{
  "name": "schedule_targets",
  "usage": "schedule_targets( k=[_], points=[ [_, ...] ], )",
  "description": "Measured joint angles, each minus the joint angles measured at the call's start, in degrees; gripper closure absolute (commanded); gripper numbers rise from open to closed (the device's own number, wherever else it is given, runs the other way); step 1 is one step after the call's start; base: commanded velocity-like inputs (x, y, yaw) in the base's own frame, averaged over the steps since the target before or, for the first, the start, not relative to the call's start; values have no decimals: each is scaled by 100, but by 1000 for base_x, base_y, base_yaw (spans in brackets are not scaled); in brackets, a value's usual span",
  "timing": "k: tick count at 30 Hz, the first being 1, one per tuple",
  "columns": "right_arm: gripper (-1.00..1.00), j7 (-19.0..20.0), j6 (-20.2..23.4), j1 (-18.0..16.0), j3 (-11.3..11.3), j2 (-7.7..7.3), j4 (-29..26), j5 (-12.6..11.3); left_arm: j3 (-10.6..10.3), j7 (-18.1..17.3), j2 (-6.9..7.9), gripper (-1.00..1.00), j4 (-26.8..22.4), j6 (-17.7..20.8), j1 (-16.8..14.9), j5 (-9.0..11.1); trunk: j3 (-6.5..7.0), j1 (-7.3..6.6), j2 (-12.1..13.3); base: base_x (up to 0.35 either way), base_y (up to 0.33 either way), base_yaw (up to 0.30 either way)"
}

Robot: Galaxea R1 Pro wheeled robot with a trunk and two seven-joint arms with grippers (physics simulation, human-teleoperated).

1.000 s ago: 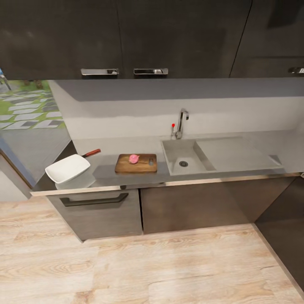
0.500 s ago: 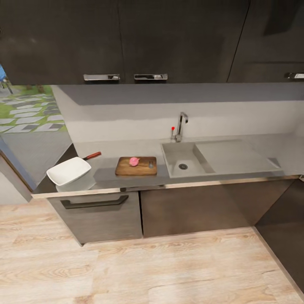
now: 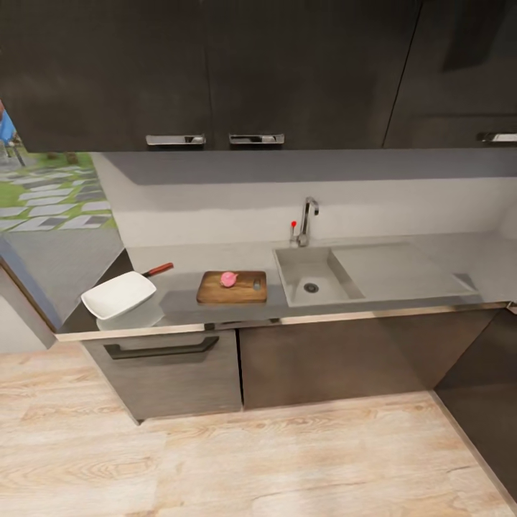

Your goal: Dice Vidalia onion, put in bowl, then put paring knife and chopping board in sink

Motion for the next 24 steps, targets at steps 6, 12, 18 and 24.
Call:
schedule_targets(
  k=[6,12,18,24],
  points=[
    [-100,-4,5,-2,-6,-11,4,0,-1,0,0,-100,11,-1,0,0,55,0,0,0,0,74],
    [-100,-4,6,0,-2,-10,11,0,3,4,0,-100,-12,-2,0,-1,105,0,0,0,0,171],
    [-100,-9,11,-1,-10,-9,13,0,11,156,0,-100,-39,-2,0,0,148,0,0,0,0,217],
    [-100,-12,19,0,-11,-9,13,0,3,935,0,-100,-38,-8,1,-7,188,0,0,0,0,226]
  ],
)
